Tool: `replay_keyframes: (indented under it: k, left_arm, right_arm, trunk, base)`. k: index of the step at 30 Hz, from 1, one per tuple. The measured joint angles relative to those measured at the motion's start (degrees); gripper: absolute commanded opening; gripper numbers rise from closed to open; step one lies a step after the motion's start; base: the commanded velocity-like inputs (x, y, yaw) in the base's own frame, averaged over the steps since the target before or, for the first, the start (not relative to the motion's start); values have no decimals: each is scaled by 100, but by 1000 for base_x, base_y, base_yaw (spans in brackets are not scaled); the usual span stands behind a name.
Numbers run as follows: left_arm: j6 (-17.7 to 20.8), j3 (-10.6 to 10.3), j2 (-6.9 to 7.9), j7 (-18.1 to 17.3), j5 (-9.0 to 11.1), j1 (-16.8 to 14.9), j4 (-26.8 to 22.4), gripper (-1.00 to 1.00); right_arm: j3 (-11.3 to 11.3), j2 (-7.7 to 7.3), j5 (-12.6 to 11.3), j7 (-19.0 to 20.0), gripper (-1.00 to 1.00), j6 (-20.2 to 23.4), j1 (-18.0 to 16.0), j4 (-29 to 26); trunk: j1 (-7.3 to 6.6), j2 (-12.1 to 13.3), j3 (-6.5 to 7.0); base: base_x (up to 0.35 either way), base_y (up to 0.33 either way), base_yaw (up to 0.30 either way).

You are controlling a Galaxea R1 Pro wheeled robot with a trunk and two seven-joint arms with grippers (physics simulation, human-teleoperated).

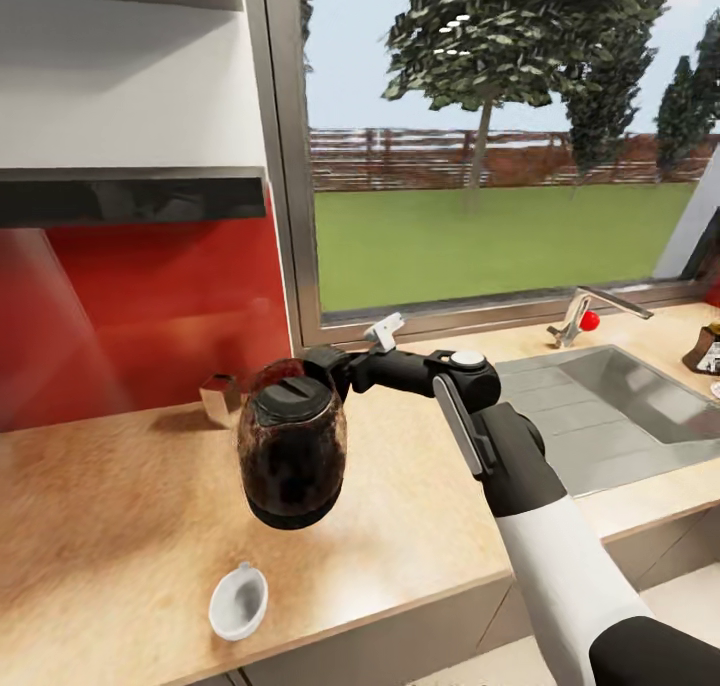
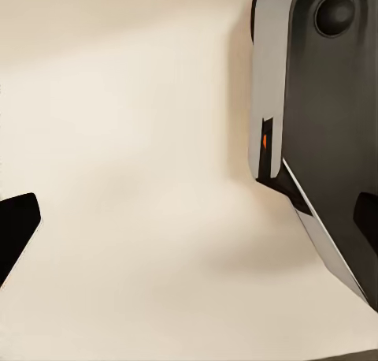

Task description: Set up a coffee station on the kitchen countertop: keep the coffee maker on the countertop, move the bottle of coffee from the kitchen shelf to the counter next to the coffee maker, place a paper coffee filter on top of the coffee maker, put the saucer next to the coffee maker with the coffee cup on the saucer, and place the electric kettle next to the coffee maker.

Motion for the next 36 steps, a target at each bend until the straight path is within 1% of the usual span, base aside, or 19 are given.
replay_keyframes:
  k: [4, 12, 15, 22, 28, 30, 33, 36]
  left_arm:
    - [2, 0, 0, 1, 0, 0, 0, 100]
    - [-5, 5, -6, 2, 0, 0, 4, 100]
    - [-2, 7, -9, 3, 2, 0, 2, 100]
    - [8, 11, -10, 10, 20, 1, 0, 100]
    - [3, 30, -23, 10, 61, 0, -10, 100]
    - [-4, 37, -67, 13, 70, 0, -14, 100]
    - [-3, 49, -185, 17, 65, 0, -16, 100]
    - [25, 45, -317, 26, 65, 0, -16, 100]
  right_arm:
    - [-1, -1, 4, -1, -100, 3, 0, -29]
    - [-15, -2, 3, -1, -100, 5, 0, -34]
    - [-15, -7, -10, 1, -100, 10, 0, -34]
    - [-17, -9, 11, -1, -100, 0, 0, -33]
    - [-17, -29, 3, -1, -100, 4, 0, -123]
    - [-17, -37, 4, -1, -100, 5, 4, -146]
    - [-17, -53, 13, -2, -100, 5, 7, -152]
    - [-16, -138, 24, -2, -100, 4, 18, -143]
  trunk:
    - [3, 1, 0]
    - [3, 1, 0]
    - [1, 0, 0]
    - [1, 2, 0]
    - [3, 0, 0]
    - [3, 0, 0]
    - [3, 0, 0]
    - [2, 1, 0]
  base:
    - [-192, 0, -260]
    - [-312, -14, -245]
    - [-188, -156, -76]
    - [-67, -240, -13]
    - [-252, -171, -1]
    - [-275, -159, 0]
    - [-277, -157, 0]
    - [-239, -133, -52]
